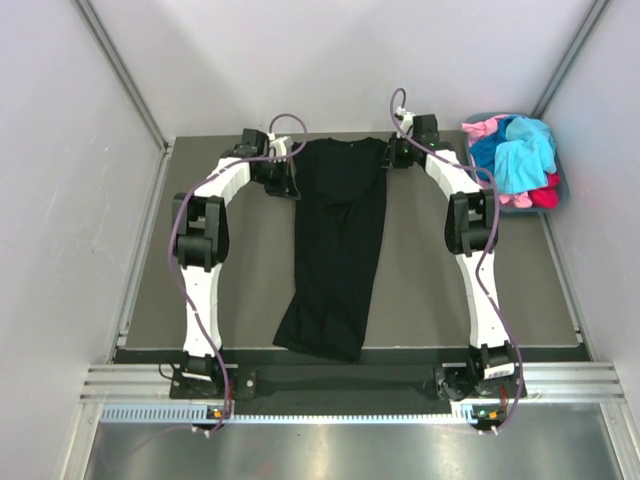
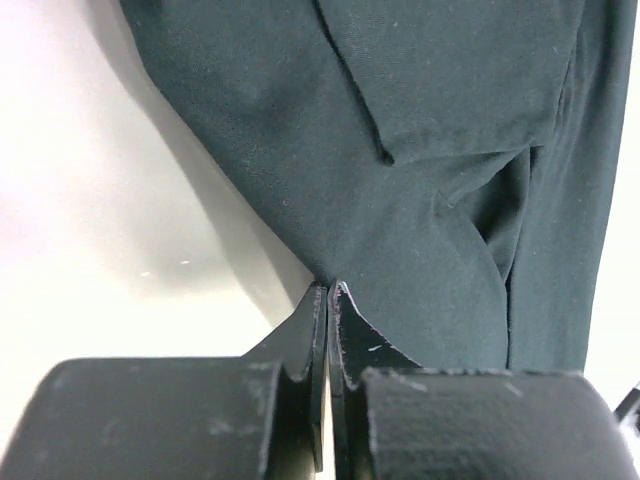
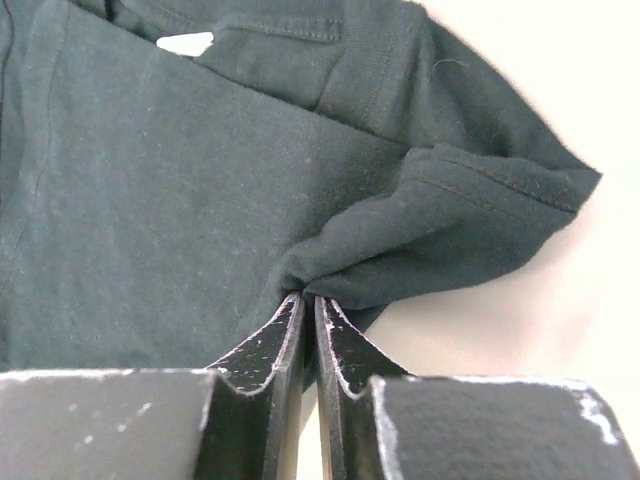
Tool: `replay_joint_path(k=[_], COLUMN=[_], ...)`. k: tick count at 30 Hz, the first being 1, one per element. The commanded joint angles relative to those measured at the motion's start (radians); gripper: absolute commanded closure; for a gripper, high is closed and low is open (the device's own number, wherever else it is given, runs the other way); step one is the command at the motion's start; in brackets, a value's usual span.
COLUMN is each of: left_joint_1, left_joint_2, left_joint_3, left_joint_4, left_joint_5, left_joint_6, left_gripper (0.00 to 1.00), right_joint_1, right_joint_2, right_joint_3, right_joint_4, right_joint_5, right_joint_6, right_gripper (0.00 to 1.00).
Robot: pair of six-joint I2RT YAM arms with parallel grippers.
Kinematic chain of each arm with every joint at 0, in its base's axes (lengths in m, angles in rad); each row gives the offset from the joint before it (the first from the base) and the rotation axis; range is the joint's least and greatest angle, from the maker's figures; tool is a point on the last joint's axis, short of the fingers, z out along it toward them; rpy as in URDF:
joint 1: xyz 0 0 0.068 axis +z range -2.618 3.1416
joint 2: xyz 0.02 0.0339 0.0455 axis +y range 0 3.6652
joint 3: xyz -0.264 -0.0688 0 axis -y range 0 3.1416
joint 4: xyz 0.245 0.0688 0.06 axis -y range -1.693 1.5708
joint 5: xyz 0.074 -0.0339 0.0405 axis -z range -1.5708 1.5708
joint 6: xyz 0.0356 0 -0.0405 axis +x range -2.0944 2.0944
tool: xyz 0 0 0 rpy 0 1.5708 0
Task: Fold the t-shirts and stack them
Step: Fold the tshirt
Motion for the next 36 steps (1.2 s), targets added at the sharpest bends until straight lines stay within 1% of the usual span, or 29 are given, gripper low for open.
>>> replay_joint_path(k=[1, 3, 9, 11, 12, 13, 14, 15, 16, 18, 19, 20, 21, 22, 23, 24, 25, 26, 27, 28, 29, 30, 31, 32, 34, 36], left_joint_1=[0.014, 0.014, 0.014, 0.013, 0.011, 0.008, 0.005, 0.005, 0.005, 0.005, 0.005, 0.004, 0.004, 0.002, -0.003, -0.006, -0.007, -0.007, -0.007, -0.007, -0.007, -0.007, -0.007, -0.007, -0.007, -0.007], left_joint_2=[-0.017, 0.012, 0.083, 0.088, 0.082, 0.074, 0.053, 0.039, 0.022, -0.027, -0.046, -0.066, -0.11, -0.135, -0.177, -0.198, -0.222, -0.283, -0.317, -0.354, -0.386, -0.444, -0.47, -0.512, -0.54, -0.563], left_joint_3=[0.083, 0.118, 0.208, 0.231, 0.232, 0.227, 0.222, 0.216, 0.206, 0.172, 0.158, 0.12, 0.091, 0.028, -0.001, -0.027, -0.091, -0.132, -0.175, -0.258, -0.294, -0.325, -0.353, -0.395, -0.436, -0.453], left_joint_4=[-0.03, -0.04, -0.081, -0.093, -0.096, -0.096, -0.104, -0.101, -0.098, -0.095, -0.095, -0.092, -0.089, -0.075, -0.073, -0.075, -0.073, -0.058, -0.041, -0.006, -0.001, 0.0, -0.004, -0.026, -0.064, -0.141], left_joint_5=[-0.049, -0.053, -0.109, -0.138, -0.16, -0.178, -0.215, -0.235, -0.25, -0.286, -0.293, -0.298, -0.304, -0.303, -0.301, -0.303, -0.289, -0.286, -0.283, -0.272, -0.27, -0.267, -0.261, -0.246, -0.24, -0.238], left_joint_6=[0.038, 0.047, 0.072, 0.079, 0.082, 0.087, 0.087, 0.113, 0.116, 0.132, 0.136, 0.138, 0.145, 0.148, 0.155, 0.168, 0.173, 0.179, 0.182, 0.185, 0.187, 0.194, 0.198, 0.204, 0.207, 0.208], left_gripper=[1.0, 1.0, 1.0, 1.0, 0.95, 0.92, 0.86, 0.77, 0.58, 0.49, 0.46, 0.44, 0.43, 0.37, 0.36, 0.36, 0.36, 0.36, 0.35, 0.34, 0.34, 0.31, 0.3, 0.3, 0.27, 0.26], right_joint_1=[0.005, 0.004, 0.002, 0.002, 0.002, -0.001, -0.008, -0.018, -0.025, -0.053, -0.061, -0.07, -0.071, -0.07, -0.065, -0.065, -0.062, -0.056, -0.055, -0.048, -0.041, -0.038, -0.035, -0.026, -0.016, 0.023], right_joint_2=[0.014, 0.017, 0.023, 0.017, 0.009, -0.007, -0.02, -0.037, -0.085, -0.15, -0.231, -0.279, -0.331, -0.441, -0.496, -0.549, -0.645, -0.69, -0.733, -0.814, -0.854, -0.927, -0.961, -0.994, -1.082, -1.141], right_joint_3=[0.074, 0.088, 0.111, 0.1, 0.094, 0.086, 0.056, 0.033, 0.004, -0.12, -0.171, -0.291, -0.361, -0.431, -0.569, -0.631, -0.688, -0.781, -0.823, -0.861, -0.936, -0.975, -1.009, -1.074, -1.136, -1.213], right_joint_4=[0.109, 0.124, 0.176, 0.175, 0.17, 0.155, 0.149, 0.147, 0.153, 0.17, 0.193, 0.207, 0.224, 0.26, 0.279, 0.293, 0.29, 0.282, 0.249, 0.232, 0.216, 0.189, 0.172, 0.157, 0.112, 0.083], right_joint_5=[0.041, 0.067, 0.104, 0.114, 0.113, 0.113, 0.114, 0.117, 0.119, 0.128, 0.133, 0.139, 0.156, 0.166, 0.173, 0.176, 0.167, 0.153, 0.124, 0.116, 0.107, 0.07, 0.061, 0.058, 0.024, 0.028], right_joint_6=[-0.006, -0.009, -0.02, -0.038, -0.049, -0.064, -0.066, -0.066, -0.06, -0.058, -0.066, -0.078, -0.093, -0.134, -0.142, -0.208, -0.227, -0.248, -0.292, -0.308, -0.325, -0.358, -0.371, -0.382, -0.427, -0.47], right_gripper=[0.92, 0.94, 0.93, 0.77, 0.7, 0.61, 0.58, 0.56, 0.55, 0.54, 0.53, 0.51, 0.51, 0.5, 0.5, 0.5, 0.5, 0.5, 0.5, 0.5, 0.5, 0.51, 0.52, 0.52, 0.52, 0.52])
